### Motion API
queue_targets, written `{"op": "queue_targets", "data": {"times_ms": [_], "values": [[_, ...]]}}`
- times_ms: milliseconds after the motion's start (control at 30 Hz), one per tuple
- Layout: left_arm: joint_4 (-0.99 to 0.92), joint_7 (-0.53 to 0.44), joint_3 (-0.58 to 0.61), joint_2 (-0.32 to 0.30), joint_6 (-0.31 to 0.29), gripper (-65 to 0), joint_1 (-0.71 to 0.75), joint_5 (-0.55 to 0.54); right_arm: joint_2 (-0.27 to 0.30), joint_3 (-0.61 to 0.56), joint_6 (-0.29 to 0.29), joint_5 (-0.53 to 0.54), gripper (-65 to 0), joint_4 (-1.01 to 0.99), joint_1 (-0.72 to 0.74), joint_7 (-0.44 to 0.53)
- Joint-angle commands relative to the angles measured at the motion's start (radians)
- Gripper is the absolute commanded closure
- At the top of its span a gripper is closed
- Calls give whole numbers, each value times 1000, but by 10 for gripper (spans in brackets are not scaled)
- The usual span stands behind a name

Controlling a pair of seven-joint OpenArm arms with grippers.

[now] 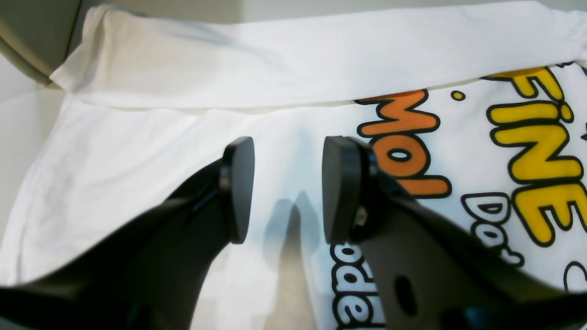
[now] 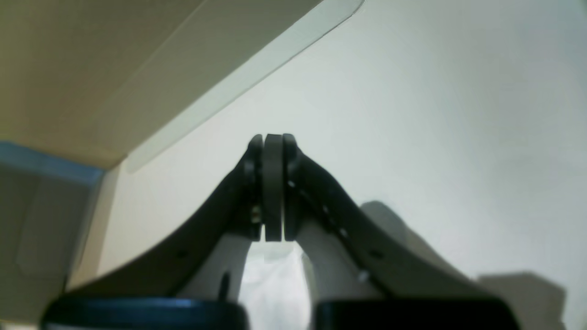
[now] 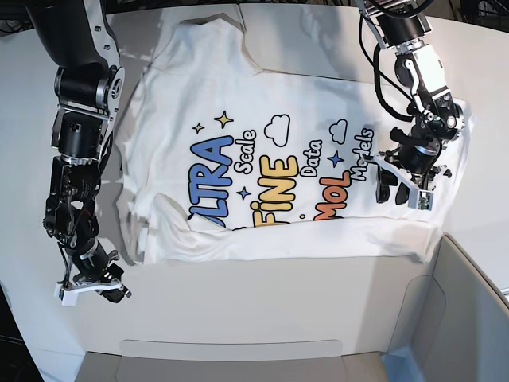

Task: Layout the t-shirt on the table in an organized manner, then fold the t-shirt properly
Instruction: 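Drag the right gripper outward along the shirt side to flatten it, then move both grippers up to the shoulder corners of the shirt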

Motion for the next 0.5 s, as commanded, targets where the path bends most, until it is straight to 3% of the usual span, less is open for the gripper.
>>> {"op": "queue_targets", "data": {"times_ms": [0, 100, 200, 333, 467], "values": [[18, -25, 0, -9, -1, -255, -17, -12, 7, -17, 14, 9, 0, 15, 27, -29], [18, -25, -1, -9, -1, -255, -17, -12, 18, -72, 14, 9, 0, 27, 9, -186], [18, -25, -3, -9, -1, -255, -17, -12, 30, -121, 14, 9, -30, 157, -62, -275], [18, -25, -1, -9, -1, -255, -16, -12, 36, -252, 14, 3, -76, 461, -214, -282], [18, -25, -1, -9, -1, -255, -16, -12, 53, -348, 3, -66, -77, 576, -269, -287]]}}
